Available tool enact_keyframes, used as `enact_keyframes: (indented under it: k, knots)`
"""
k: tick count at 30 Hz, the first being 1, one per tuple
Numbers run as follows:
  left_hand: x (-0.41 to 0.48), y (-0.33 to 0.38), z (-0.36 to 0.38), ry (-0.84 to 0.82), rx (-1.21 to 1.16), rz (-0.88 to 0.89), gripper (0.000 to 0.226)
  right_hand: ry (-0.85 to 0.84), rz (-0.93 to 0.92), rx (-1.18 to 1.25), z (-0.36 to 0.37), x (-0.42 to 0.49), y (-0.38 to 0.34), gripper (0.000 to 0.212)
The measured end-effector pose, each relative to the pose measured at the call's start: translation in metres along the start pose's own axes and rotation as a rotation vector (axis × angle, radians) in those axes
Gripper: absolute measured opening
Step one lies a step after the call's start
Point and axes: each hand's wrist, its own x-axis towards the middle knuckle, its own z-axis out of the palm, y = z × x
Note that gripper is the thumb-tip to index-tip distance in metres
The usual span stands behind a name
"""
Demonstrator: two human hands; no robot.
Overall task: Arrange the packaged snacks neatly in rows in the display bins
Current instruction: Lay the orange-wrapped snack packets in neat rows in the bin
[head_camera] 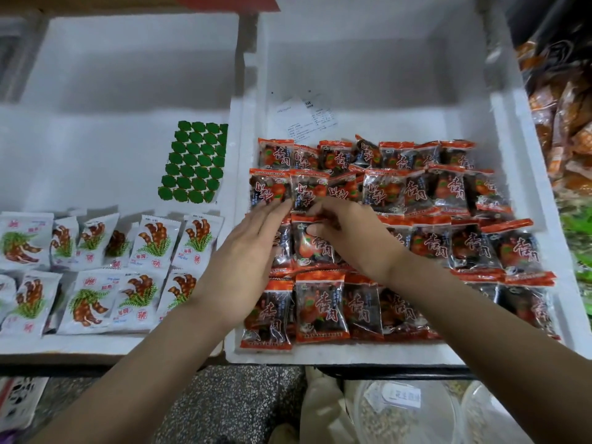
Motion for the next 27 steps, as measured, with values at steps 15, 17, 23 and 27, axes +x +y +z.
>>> enact_keyframes:
  k: [15,17,23,27]
  knots:
    - [-0.017,0.011,0.003,-0.05,0.193,0.197,0.047,0.312,-0.007,0.014,0.014,-0.049,0.0,0.037]
    - [-0.017,0.013,0.003,-0.087,0.202,0.194,0.046,0.268,0.027,-0.022,0.017,-0.072,0.002,0.038]
    - [-0.018,0.013,0.005,-0.124,0.191,0.179,0.051,0.097,0.207,-0.007,0.04,-0.1,-0.006,0.05]
    - [-0.017,0.011,0.009,-0.115,0.257,0.192,0.05,0.098,0.296,0.028,0.042,-0.098,-0.008,0.049]
